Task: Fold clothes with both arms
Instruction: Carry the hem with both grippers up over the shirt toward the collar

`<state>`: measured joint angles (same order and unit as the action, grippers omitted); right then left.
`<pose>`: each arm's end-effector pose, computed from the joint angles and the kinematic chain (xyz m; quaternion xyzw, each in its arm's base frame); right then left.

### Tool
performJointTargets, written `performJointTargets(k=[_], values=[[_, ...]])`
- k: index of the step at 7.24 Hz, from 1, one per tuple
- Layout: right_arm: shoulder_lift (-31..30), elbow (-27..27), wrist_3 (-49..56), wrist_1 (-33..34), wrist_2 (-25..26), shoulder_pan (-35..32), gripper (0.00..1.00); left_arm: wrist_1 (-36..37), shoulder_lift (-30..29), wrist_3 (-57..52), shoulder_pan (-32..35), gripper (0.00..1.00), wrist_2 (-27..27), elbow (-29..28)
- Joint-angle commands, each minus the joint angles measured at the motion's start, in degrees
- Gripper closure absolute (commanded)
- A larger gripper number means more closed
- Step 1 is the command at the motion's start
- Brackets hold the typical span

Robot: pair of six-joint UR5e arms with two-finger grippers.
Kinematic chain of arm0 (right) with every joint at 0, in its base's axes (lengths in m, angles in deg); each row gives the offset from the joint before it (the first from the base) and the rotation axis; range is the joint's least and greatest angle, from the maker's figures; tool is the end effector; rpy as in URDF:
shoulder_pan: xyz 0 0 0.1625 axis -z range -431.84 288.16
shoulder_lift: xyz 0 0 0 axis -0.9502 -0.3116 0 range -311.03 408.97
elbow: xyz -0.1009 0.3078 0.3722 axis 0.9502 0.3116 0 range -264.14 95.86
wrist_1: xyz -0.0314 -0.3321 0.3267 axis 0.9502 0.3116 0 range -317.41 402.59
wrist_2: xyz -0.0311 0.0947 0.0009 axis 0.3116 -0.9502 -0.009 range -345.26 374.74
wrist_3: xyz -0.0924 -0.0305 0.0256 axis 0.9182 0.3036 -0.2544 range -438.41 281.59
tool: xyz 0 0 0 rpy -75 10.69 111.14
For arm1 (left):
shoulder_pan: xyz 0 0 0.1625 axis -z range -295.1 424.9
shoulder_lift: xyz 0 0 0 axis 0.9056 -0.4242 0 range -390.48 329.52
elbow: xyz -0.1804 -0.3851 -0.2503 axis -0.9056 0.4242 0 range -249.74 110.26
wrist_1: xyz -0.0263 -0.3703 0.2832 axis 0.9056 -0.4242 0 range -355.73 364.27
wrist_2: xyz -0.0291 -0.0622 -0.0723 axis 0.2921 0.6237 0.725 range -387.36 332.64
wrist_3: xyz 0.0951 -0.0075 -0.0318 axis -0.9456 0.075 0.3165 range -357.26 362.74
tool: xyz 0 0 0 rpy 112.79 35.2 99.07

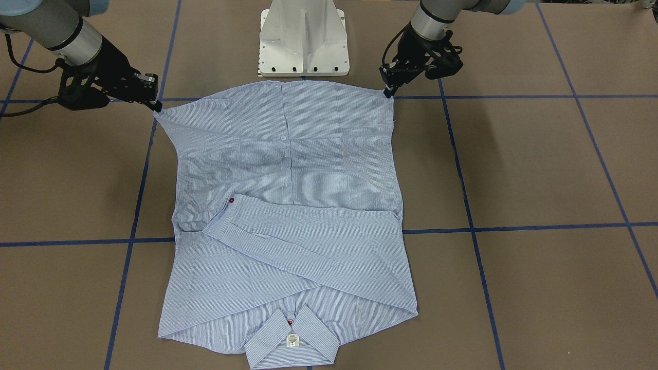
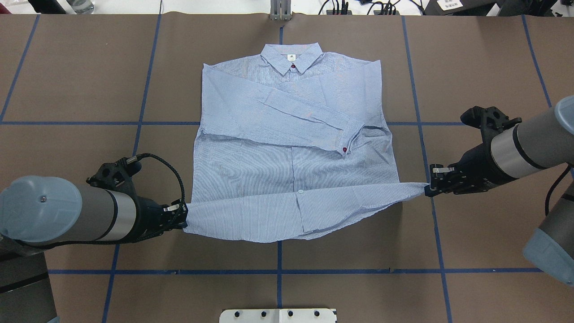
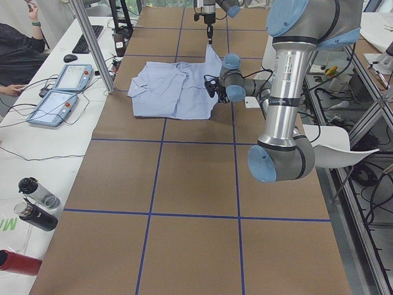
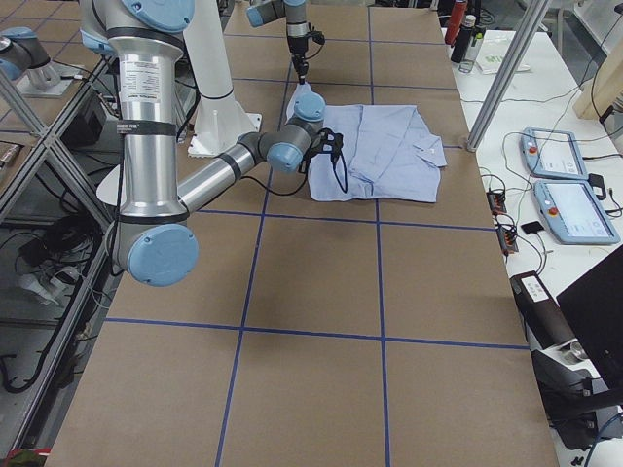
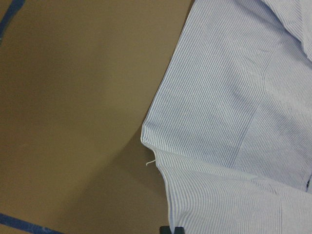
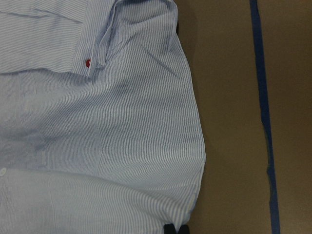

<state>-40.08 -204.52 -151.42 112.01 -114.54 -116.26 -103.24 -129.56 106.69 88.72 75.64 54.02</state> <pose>-0.3179 -0.4089 0.3927 -0.0494 -0.5087 0.0578 0.8576 0.4497 -0.3195 0.3073 -0.0545 0.5059 -0.2242 0.8311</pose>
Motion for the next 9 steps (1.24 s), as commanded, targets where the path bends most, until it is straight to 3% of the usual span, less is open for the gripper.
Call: performJointTargets(k=[1,2,3,6,9], values=[[3.33,3.04,-0.38,-0.17,0.42,-3.03,1.00,-0.07,-0.59,-0.59,4.46,1.00,0.10,-0.37],[5.79,5.57,-0.90,-0.17,0.51,-4.87,1.00,0.11,-2.51,-0.68,8.40,1.00,0.63,-1.06],[8.16,7.51,-0.91,0.01,0.51,-5.93,1.00,0.28,-6.88,-2.07,11.48,1.00,5.16,-5.16],[12.83,10.25,-0.91,0.27,0.51,-8.66,1.00,0.02,-14.37,-2.79,15.63,1.00,6.26,-12.48],[18.02,16.48,-0.82,0.18,0.34,-13.22,1.00,-0.15,-15.18,-10.32,23.08,1.00,9.22,-16.25]])
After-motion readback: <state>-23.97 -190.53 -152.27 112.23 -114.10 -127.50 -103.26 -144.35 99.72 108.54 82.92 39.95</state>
